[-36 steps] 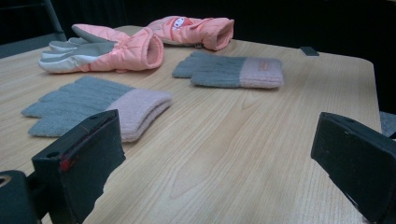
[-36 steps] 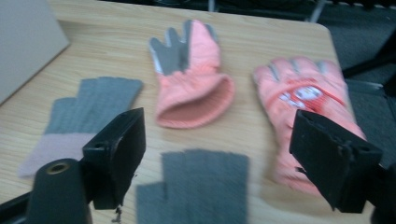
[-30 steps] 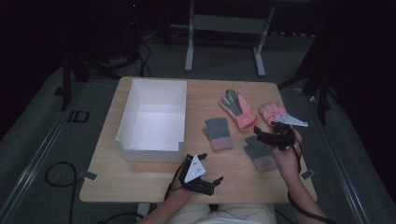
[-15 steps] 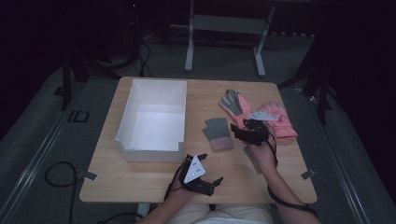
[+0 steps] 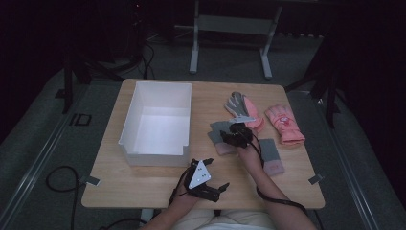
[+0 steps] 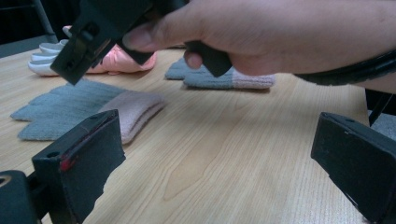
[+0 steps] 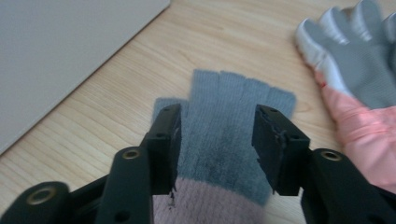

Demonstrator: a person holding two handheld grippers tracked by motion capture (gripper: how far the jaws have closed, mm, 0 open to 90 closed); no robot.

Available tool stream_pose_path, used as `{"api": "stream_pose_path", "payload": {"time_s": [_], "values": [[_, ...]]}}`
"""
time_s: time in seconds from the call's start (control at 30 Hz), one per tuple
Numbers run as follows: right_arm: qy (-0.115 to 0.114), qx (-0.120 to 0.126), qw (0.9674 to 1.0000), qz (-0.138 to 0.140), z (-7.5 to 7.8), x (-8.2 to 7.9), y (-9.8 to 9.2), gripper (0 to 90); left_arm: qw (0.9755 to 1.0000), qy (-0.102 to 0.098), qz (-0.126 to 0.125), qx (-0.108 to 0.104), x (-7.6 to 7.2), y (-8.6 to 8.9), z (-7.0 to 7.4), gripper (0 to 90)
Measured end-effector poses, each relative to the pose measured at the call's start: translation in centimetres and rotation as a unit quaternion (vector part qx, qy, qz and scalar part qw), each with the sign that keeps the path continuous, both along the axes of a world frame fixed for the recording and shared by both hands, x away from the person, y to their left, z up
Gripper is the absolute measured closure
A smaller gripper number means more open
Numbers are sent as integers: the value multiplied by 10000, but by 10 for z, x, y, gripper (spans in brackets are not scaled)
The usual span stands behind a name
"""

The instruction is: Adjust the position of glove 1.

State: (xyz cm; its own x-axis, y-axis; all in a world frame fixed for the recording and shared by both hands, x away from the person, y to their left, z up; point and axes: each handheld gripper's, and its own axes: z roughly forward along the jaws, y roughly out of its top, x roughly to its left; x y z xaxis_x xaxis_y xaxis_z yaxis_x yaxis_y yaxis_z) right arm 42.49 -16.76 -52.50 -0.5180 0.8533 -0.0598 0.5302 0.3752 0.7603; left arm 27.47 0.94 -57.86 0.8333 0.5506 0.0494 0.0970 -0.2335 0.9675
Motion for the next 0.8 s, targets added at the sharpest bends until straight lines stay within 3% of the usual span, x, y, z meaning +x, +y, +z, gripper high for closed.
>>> {"api": "stream_pose_path", "payload": {"time_s": [0.17,0.37,0.43,0.53,0.57,0.63,0.8], "values": [[12,-201,9998,-3,-7,7,3,541,10000,-2,-24,-9,0,0,0,20],[233,-409,9989,-64,-22,18,5,559,10000,26,-36,-34,0,0,0,20],[407,-513,9979,13,-29,21,6,588,10000,11,-37,-15,-1,-1,0,20],[413,-420,9982,89,-31,21,5,674,10000,-7,-28,0,-1,-1,0,20],[417,-497,9978,123,-30,22,7,744,10000,2,-21,-6,-1,-1,0,20],[471,-525,9975,106,-29,22,9,801,10000,12,-19,-10,-1,-1,0,20],[625,-381,9973,102,-22,19,11,845,10000,-7,-32,-19,-1,0,0,20]]}}
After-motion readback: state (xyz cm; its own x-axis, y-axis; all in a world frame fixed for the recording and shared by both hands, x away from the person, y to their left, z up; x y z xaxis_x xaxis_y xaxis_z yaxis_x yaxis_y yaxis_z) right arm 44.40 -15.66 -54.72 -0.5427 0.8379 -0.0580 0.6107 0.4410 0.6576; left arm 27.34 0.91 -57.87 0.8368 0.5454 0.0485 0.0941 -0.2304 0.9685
